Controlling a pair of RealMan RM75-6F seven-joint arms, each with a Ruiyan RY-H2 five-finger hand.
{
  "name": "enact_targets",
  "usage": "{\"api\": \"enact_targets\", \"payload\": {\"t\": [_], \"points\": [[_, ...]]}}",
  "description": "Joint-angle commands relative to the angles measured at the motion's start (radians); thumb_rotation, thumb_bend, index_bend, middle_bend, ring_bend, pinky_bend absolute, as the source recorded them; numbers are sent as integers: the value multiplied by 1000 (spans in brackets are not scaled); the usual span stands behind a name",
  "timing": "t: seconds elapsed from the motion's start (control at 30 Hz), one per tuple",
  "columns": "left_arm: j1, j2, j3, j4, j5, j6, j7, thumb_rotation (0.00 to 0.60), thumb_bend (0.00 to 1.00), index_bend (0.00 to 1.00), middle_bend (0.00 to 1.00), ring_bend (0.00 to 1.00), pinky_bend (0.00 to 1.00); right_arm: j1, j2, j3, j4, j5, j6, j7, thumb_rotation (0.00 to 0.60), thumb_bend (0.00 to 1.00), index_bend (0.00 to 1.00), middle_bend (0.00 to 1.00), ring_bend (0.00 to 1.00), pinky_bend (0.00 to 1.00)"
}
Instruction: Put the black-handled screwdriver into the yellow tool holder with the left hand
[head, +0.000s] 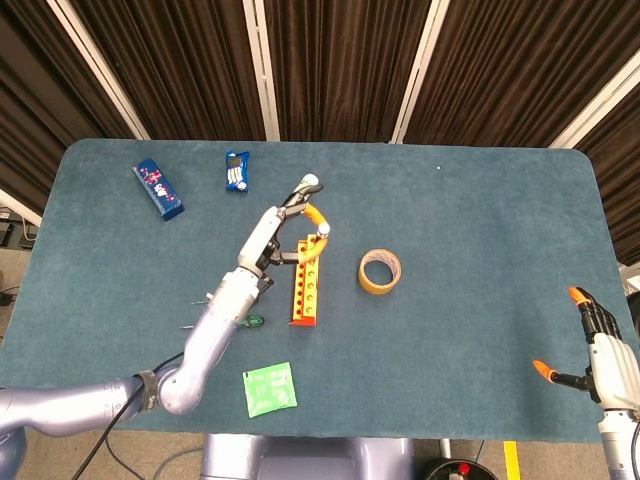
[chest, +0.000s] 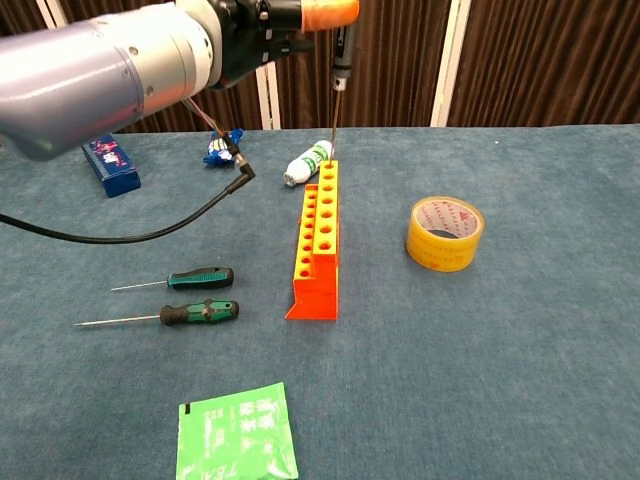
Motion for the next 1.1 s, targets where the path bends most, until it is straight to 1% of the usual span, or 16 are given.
{"api": "enact_targets", "payload": {"t": [0.03,0.17,0.37,0.5,0.73,1.1], "points": [[10,-6,29,29,47,-13,-48,600,559,628,86,0,42,0,1,0,-1,1,-1,2,600,66,1,0,0,0],[13,-4,43,40,77,-11,-71,600,561,629,86,0,41,0,1,0,1,-1,-1,2,600,66,1,0,0,0],[28,8,60,52,129,-16,-139,600,566,635,91,0,43,0,0,0,0,-2,0,0,600,65,1,0,0,0],[30,7,62,69,147,-14,-177,600,562,640,99,6,50,0,0,0,1,-3,1,-3,600,66,2,0,0,0],[21,-8,76,127,198,-22,-253,600,543,642,110,15,61,0,0,0,0,0,1,-5,600,66,1,0,0,0],[7,-36,92,186,226,-23,-324,600,533,643,112,17,65,0,-2,2,3,-2,3,-2,600,66,1,0,0,0]]}}
